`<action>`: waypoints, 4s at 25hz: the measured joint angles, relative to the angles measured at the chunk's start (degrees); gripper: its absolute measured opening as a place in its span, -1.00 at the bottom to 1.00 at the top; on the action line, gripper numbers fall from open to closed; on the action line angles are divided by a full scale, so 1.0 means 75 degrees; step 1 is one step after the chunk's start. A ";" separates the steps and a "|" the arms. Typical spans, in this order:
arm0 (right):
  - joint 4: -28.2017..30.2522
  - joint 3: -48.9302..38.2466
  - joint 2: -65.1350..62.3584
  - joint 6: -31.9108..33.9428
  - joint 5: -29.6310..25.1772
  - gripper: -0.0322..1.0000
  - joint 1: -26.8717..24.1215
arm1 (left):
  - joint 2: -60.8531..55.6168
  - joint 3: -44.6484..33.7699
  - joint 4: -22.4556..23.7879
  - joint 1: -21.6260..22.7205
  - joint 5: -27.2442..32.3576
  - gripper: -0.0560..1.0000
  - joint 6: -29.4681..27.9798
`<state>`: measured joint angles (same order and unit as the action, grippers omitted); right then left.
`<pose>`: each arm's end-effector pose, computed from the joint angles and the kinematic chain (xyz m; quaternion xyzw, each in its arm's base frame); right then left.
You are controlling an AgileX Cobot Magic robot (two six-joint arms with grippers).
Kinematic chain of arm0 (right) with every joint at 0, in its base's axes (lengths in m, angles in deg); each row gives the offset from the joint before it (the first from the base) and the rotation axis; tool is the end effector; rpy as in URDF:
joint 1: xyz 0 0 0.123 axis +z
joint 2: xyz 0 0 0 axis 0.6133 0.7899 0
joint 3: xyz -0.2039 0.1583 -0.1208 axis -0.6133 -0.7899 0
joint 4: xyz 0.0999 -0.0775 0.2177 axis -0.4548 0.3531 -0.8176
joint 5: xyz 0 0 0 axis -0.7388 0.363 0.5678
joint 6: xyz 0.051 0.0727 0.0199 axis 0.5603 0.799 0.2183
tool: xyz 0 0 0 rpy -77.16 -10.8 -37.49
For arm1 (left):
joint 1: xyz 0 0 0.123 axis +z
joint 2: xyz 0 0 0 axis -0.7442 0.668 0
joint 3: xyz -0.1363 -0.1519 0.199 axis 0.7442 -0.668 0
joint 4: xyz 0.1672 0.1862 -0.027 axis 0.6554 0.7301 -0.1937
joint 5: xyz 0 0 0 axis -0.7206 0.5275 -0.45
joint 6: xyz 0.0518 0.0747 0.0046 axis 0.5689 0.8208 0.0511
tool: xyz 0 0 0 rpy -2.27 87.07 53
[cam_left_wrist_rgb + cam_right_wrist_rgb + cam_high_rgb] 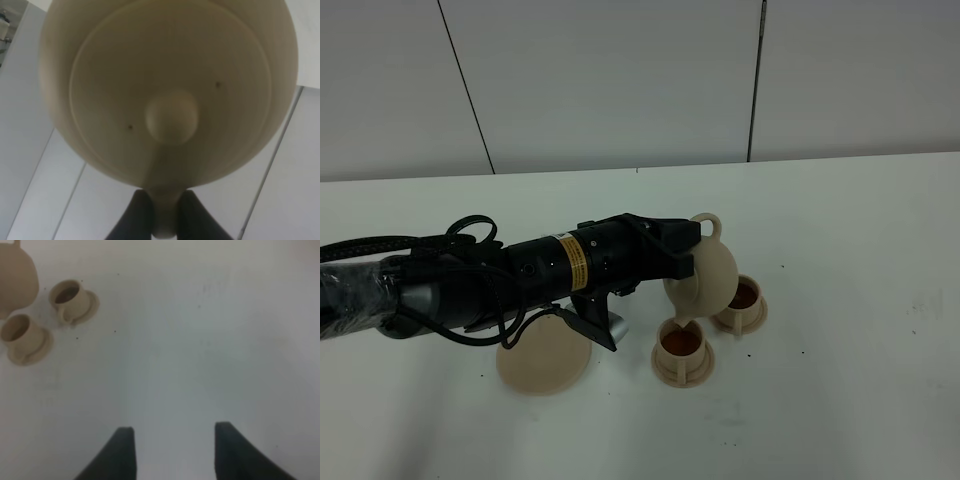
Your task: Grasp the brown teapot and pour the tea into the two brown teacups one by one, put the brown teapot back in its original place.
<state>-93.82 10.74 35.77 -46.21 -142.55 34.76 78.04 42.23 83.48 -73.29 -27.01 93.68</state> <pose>0.0042 0.0183 0.2740 0.0004 0.8663 0.0914 0.4912 0.3493 -0.2212 0.1702 0.7565 -0.2584 0.4440 0.4047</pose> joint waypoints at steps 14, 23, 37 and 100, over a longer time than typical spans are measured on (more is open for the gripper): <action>0.0000 0.0000 0.0000 0.0000 0.0000 -0.24 0.0000 | 0.0000 0.0000 0.0032 0.0000 -0.0005 -0.56 0.0000; 0.0000 0.0000 0.0000 0.0000 0.0000 -0.24 0.0000 | 0.0000 0.0000 0.0037 0.0000 -0.0005 -0.56 0.0000; 0.0000 0.0000 0.0000 0.0000 0.0000 -0.24 0.0000 | 0.0000 0.0000 0.0037 0.0000 -0.0023 -0.56 0.0000; 0.0000 0.0000 0.0000 0.0000 0.0000 -0.24 0.0000 | 0.0000 0.0000 0.0220 0.0177 -0.0302 -0.56 0.0000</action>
<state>-93.82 10.74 35.77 -46.21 -142.55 34.76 78.04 42.23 85.13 -71.96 -29.28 93.68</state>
